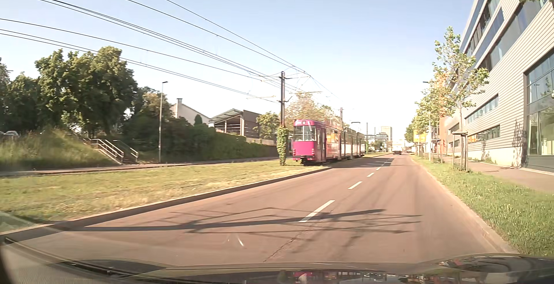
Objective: Follow the waypoints while adhering to traffic rules and regulations
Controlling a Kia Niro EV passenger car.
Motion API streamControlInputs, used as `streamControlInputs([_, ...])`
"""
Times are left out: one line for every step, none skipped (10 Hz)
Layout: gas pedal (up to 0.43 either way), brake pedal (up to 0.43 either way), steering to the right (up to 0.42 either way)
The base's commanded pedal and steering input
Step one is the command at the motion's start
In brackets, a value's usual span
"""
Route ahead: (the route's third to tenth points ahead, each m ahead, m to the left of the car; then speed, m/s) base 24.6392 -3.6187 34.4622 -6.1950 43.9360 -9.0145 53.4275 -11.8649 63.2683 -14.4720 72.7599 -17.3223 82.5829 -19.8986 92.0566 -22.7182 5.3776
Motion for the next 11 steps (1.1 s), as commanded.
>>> streamControlInputs([0.248,0.000,0.317])
streamControlInputs([0.248,0.000,0.277])
streamControlInputs([0.248,0.000,0.251])
streamControlInputs([0.248,0.000,0.218])
streamControlInputs([0.248,0.000,0.190])
streamControlInputs([0.248,0.000,0.170])
streamControlInputs([0.248,0.000,0.149])
streamControlInputs([0.248,0.000,0.126])
streamControlInputs([0.248,0.000,0.107])
streamControlInputs([0.248,0.000,0.085])
streamControlInputs([0.248,0.000,0.067])
